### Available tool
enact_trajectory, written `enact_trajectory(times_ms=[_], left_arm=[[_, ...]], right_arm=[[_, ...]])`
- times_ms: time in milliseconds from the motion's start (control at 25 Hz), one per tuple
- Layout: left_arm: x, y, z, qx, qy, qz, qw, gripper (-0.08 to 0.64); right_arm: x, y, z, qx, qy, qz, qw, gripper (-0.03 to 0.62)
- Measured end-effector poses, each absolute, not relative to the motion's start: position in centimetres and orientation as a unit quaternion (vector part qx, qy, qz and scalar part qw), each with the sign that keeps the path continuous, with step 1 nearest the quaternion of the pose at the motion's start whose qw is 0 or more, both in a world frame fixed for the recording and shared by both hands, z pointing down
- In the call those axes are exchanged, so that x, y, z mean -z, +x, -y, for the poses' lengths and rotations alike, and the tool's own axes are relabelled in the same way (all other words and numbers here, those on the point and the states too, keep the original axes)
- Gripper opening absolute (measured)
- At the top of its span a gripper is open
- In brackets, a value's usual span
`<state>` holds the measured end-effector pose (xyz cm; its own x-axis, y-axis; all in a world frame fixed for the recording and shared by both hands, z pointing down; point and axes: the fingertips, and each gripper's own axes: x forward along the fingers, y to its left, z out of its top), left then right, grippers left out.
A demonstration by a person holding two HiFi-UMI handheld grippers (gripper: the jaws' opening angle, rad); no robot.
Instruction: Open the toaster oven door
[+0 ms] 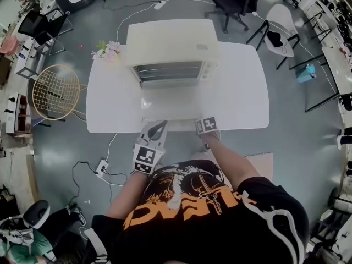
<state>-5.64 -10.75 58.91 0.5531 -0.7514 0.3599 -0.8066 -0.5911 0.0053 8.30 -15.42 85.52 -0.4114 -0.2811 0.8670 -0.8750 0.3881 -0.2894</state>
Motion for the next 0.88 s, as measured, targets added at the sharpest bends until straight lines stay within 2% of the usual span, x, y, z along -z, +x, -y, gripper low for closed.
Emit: enact_trajectory(times_ms=[240,440,880], left_arm=[[-58.7,-5.6,10.7,-0.157,0.882,0.438,0.079,0.021],[-58.2,-6.7,11.6,-0.142,0.878,0.450,0.079,0.021],[-54.5,-6.3,13.3,-0.097,0.885,0.451,0.062,0.021]], right_arm=[[-84.3,10.3,13.7,-0.394,0.402,0.747,0.352,0.043],[-79.8,12.8,15.1,-0.367,0.447,0.764,0.287,0.035],[-65.4,8.5,19.5,-0.245,0.429,0.854,0.163,0.020]])
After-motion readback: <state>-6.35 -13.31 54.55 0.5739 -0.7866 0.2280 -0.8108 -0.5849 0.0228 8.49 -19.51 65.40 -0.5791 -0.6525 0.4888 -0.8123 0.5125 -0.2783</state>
